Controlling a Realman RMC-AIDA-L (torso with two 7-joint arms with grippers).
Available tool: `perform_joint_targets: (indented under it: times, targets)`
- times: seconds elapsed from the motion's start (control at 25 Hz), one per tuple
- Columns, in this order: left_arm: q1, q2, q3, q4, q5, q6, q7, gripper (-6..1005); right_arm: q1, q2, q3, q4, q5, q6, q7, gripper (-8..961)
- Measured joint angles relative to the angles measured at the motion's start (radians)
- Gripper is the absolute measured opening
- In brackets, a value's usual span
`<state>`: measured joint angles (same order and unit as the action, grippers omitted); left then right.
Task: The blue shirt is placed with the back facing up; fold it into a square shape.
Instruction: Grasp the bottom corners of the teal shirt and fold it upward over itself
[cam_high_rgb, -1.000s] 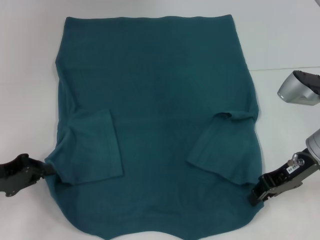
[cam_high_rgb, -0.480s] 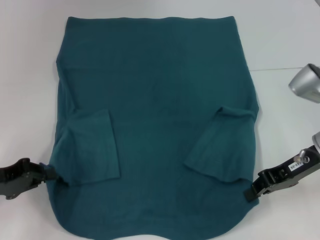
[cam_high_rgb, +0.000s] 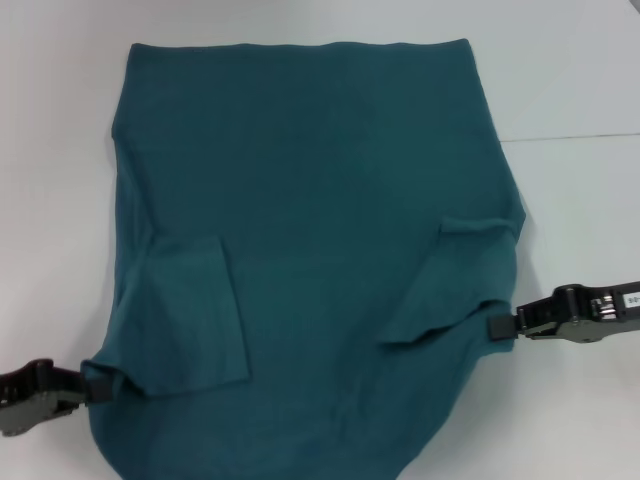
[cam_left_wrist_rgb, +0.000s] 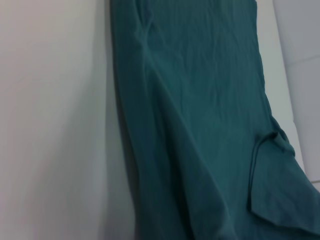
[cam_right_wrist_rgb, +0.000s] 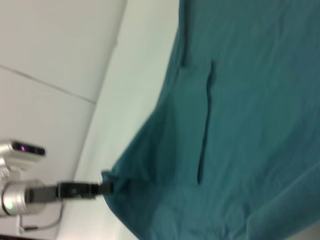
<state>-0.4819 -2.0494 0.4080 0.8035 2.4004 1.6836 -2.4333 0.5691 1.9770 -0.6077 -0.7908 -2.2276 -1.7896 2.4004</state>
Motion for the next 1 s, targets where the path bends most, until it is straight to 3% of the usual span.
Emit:
perform_joint_targets:
  times: [0.52, 0.8, 1.0]
  targets:
    - [0.094, -0.018, -0.008, 0.104, 0.001, 0.174, 0.034, 3, -0.094, -0.006, 0.0, 0.001, -0.021, -0.096, 0.009, 34]
    - [0.123, -0.022, -0.02, 0.134, 0.0, 0.235, 0.046, 4, -0.135, 0.021, -0.003, -0.015, -0.113, -0.13, -0.007, 35]
    - [0.085, -0.02, -0.022, 0.118, -0.001, 0.24, 0.115, 3, -0.138, 0.045, 0.006, -0.029, -0.128, -0.13, -0.077, 35]
